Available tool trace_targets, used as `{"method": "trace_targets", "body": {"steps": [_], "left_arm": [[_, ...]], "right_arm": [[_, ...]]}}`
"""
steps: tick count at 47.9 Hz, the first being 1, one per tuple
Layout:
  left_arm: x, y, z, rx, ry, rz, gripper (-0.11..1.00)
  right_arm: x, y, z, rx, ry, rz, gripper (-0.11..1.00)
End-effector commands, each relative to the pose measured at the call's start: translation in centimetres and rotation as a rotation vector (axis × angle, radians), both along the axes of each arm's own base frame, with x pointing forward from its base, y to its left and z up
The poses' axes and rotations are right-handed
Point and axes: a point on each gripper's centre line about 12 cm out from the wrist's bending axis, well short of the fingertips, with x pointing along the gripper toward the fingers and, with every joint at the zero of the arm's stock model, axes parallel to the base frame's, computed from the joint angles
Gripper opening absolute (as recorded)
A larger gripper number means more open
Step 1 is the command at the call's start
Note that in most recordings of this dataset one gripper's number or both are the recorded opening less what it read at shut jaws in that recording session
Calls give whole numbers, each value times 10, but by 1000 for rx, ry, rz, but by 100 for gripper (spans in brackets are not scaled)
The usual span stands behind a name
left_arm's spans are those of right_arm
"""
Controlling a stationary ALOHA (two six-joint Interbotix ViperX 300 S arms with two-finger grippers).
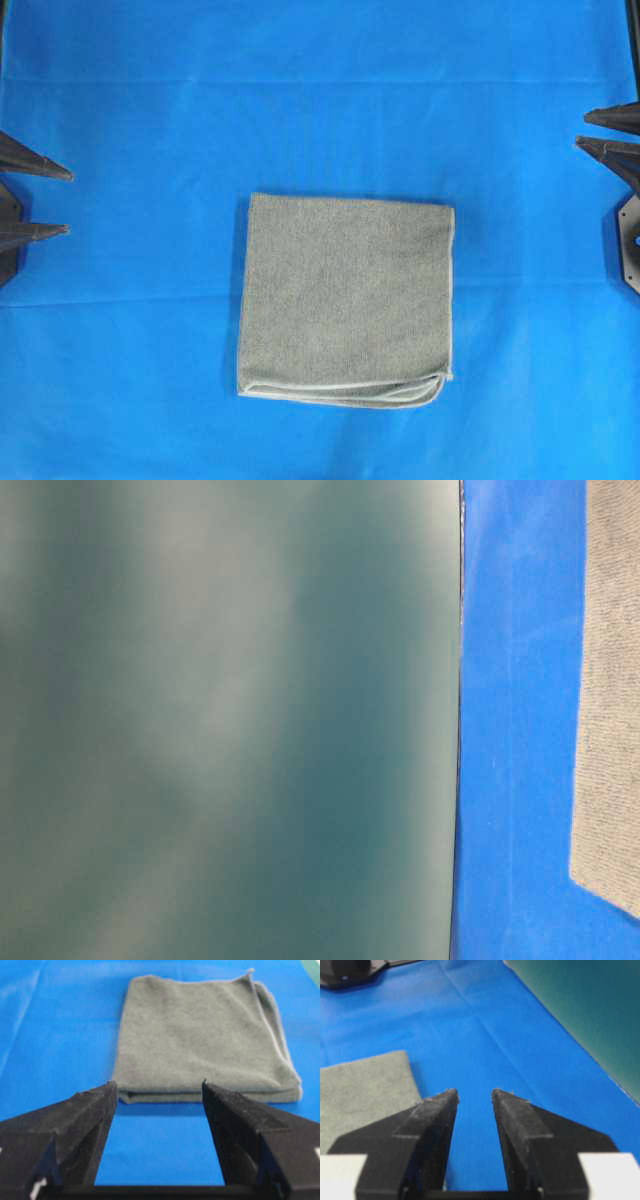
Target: Fold a large towel.
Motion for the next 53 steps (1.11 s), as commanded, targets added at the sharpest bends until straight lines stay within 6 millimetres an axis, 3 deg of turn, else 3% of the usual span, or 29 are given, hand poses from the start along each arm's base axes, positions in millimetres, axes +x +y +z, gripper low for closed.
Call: {"method": "trace_targets", "body": {"steps": [1,53], "left_arm": [[1,1,4,-3,-9,5,66],[1,5,-5,-24,18,42,66]], "right_arm": [[3,3,4,-6,-6,16,42],[9,14,-2,9,5,101,41]]}}
